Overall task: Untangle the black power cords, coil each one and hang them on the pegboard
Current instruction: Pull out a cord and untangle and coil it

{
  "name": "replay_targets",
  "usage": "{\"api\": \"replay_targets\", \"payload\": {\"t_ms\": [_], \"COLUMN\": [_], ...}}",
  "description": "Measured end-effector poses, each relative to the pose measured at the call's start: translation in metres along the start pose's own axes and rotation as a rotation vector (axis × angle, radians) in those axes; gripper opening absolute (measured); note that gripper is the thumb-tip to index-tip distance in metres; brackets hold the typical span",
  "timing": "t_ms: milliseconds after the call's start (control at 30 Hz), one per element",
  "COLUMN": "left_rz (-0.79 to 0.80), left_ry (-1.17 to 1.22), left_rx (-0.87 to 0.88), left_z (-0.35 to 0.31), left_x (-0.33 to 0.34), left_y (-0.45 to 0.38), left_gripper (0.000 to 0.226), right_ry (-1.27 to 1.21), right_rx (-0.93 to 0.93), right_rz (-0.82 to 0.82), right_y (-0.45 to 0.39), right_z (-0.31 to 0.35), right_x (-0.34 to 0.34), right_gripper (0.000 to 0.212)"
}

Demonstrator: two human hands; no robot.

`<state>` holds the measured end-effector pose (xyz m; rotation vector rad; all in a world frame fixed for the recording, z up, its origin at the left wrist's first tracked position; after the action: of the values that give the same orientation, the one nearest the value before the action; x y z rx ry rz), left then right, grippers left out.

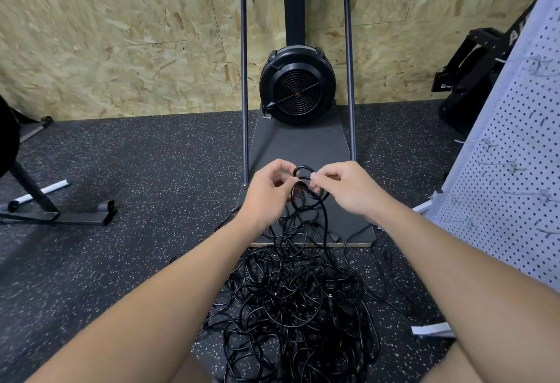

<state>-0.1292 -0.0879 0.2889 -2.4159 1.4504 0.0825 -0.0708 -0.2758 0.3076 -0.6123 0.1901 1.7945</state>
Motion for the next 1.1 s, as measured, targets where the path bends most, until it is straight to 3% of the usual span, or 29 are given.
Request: {"api": "replay_targets", "payload": {"t_ms": [167, 333, 467, 633, 833, 933, 1100], "left_rz": [0.031, -0.014, -0.02, 0.038, 0.094, 0.106, 0.066], "left_ry": [-0.154, -0.38, -0.462, -0.323, -0.23, -0.173, -0.088], "left_rx": [0.105, 0.161, 0.16, 0.12, 0.178, 0.176, 0.021], "left_z": [-0.005, -0.005, -0.002, -0.001, -0.007, -0.008, 0.006], "left_x": [0.002, -0.018, -0.03, -0.02, 0.003, 0.011, 0.013], "left_y": [0.002, -0.01, -0.019, -0.012, -0.004, 0.0, 0.003], "left_gripper": [0.016, 0.029, 0.03, 0.029, 0.021, 0.019, 0.016], "right_ry": [0.008, 0.108, 0.11, 0.09, 0.112, 0.128, 0.018], "right_rx": [0.049, -0.046, -0.054, -0.047, -0.03, -0.057, 0.064], "right_rz": [0.02, 0.072, 0.043, 0.127, 0.088, 0.071, -0.009], "right_y": [0.0, -0.004, -0.009, -0.004, -0.004, -0.006, -0.007], "right_z": [-0.004, -0.008, -0.011, -0.019, -0.017, -0.013, -0.017], "right_x": [-0.003, -0.018, -0.027, -0.017, 0.004, 0.01, 0.001], "right_gripper": [0.032, 0.037, 0.028, 0.028, 0.04, 0.019, 0.016]}}
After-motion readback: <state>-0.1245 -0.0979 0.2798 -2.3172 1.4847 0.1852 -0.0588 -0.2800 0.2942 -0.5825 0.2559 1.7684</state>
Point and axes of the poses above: each hand's wrist, its own y-axis away from the middle knuckle, its own x-axis out of the palm, z = x × y, the point moved 5 cm from there along -y, towards the middle knuckle, and after that the axes turned 12 degrees about -z, right-handed, at the moved point
